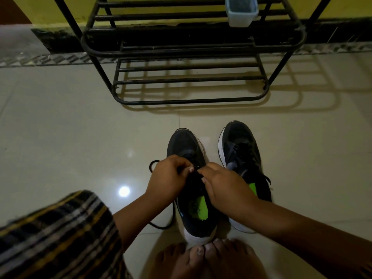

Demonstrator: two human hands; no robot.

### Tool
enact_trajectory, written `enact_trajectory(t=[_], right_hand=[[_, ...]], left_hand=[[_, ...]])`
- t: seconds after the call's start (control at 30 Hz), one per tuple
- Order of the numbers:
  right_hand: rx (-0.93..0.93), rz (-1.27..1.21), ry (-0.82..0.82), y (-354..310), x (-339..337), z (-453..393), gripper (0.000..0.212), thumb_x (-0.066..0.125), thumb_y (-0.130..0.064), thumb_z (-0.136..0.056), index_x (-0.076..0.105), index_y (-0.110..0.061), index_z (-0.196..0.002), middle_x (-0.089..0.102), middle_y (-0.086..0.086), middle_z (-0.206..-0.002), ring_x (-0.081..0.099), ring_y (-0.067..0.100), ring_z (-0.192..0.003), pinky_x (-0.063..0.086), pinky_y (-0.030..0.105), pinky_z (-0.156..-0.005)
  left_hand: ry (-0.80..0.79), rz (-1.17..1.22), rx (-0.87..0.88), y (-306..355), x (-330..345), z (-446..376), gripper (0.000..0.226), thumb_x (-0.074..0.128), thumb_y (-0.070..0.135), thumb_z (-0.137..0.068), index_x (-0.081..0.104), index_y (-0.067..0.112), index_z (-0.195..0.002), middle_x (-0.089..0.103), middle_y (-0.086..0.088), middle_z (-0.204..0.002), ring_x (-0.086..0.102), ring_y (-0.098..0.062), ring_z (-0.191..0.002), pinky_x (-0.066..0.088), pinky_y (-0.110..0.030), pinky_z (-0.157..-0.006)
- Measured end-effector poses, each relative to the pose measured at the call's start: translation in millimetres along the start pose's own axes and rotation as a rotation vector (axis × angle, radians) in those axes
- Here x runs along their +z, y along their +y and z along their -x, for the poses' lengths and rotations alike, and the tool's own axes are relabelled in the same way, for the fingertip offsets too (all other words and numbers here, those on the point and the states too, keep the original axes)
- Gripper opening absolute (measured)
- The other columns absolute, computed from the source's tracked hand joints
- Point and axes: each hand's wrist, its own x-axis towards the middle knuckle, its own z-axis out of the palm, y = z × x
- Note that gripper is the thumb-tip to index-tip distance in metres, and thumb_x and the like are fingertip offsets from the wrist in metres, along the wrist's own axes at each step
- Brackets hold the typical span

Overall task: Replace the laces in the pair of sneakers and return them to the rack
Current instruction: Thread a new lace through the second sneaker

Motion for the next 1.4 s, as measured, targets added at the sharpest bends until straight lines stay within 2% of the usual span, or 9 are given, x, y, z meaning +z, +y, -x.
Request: enact_trajectory(t=[0.2,0.37,0.57,0.77,1.0,1.13,1.2,1.3,1.4], right_hand=[[0.034,-0.109,0.080,1.2,-5.2,-7.4,0.032,0.041,-0.028,-0.095,0.064,-0.007,-0.091,0.065,0.013,-0.079,0.062,0.029,-0.071,0.051,0.037,-0.064],[0.170,-0.243,0.095,10.8,0.9,-21.3,0.011,0.054,-0.018,-0.093,0.060,-0.016,-0.102,0.065,0.010,-0.078,0.062,0.025,-0.062,0.055,0.042,-0.063],[0.163,-0.144,-0.004,15.8,2.7,-30.9,0.006,0.050,-0.021,-0.094,0.055,-0.020,-0.090,0.064,0.008,-0.078,0.060,0.026,-0.069,0.052,0.042,-0.065],[0.110,-0.178,0.043,22.0,2.1,-25.9,0.017,0.037,-0.006,-0.095,0.042,-0.017,-0.083,0.055,0.008,-0.069,0.054,0.028,-0.061,0.045,0.046,-0.059],[0.074,-0.416,0.373,3.2,-43.0,-27.9,0.014,0.040,-0.012,-0.096,0.047,-0.013,-0.085,0.049,0.001,-0.066,0.046,0.009,-0.057,0.036,0.021,-0.054],[0.095,-0.989,0.565,-23.8,-79.5,-33.8,0.019,0.035,-0.011,-0.101,0.045,-0.014,-0.085,0.053,0.005,-0.072,0.063,0.018,-0.066,0.054,0.027,-0.066],[0.133,-1.305,0.552,-34.3,-91.0,-33.7,0.020,0.032,-0.011,-0.101,0.042,-0.014,-0.084,0.052,0.003,-0.071,0.058,0.016,-0.048,0.051,0.028,-0.047],[0.220,-0.832,0.406,-25.5,-78.6,-32.8,0.018,0.040,-0.016,-0.099,0.045,-0.017,-0.082,0.060,0.003,-0.079,0.044,0.006,-0.039,0.036,0.021,-0.038],[0.225,-0.211,0.170,-11.3,-52.6,-24.9,0.012,0.044,-0.019,-0.096,0.049,-0.015,-0.086,0.062,0.004,-0.078,0.056,0.009,-0.061,0.047,0.029,-0.058]], left_hand=[[-0.006,0.093,-0.040,2.8,0.3,0.6,0.012,0.061,0.014,-0.089,0.073,0.015,-0.088,0.062,0.010,-0.081,0.055,0.000,-0.073,0.039,0.001,-0.066],[-0.004,0.104,-0.034,6.7,1.2,2.6,0.014,0.058,0.014,-0.091,0.071,0.016,-0.086,0.063,0.008,-0.079,0.055,0.001,-0.069,0.042,-0.004,-0.065],[-0.023,0.057,0.021,4.9,-1.4,11.8,0.016,0.057,0.020,-0.091,0.067,0.017,-0.103,0.060,0.003,-0.101,0.056,-0.012,-0.096,0.047,-0.022,-0.083],[0.114,-0.101,0.045,-8.9,-7.9,41.5,0.062,0.071,0.050,-0.074,0.049,0.022,-0.124,0.040,0.003,-0.127,0.044,-0.015,-0.112,0.043,-0.025,-0.091],[0.013,0.069,-0.132,-12.9,-3.5,53.8,0.033,0.074,0.047,-0.073,0.059,0.024,-0.092,0.059,0.010,-0.086,0.060,-0.005,-0.068,0.048,-0.021,-0.061],[0.022,0.079,-0.117,-16.0,-2.0,54.5,0.032,0.074,0.047,-0.073,0.062,0.024,-0.092,0.061,0.009,-0.084,0.059,-0.005,-0.069,0.049,-0.025,-0.062],[0.029,0.091,-0.120,-17.5,-1.7,54.6,0.031,0.075,0.046,-0.073,0.062,0.024,-0.091,0.061,0.009,-0.084,0.059,-0.006,-0.068,0.049,-0.026,-0.063],[0.042,0.109,-0.111,-19.6,0.6,55.6,0.029,0.075,0.046,-0.073,0.063,0.025,-0.089,0.061,0.009,-0.084,0.058,-0.006,-0.070,0.050,-0.028,-0.065],[0.066,0.066,-0.060,-23.1,2.4,56.0,0.030,0.073,0.048,-0.073,0.061,0.028,-0.091,0.060,0.012,-0.089,0.055,-0.005,-0.083,0.047,-0.024,-0.072]])
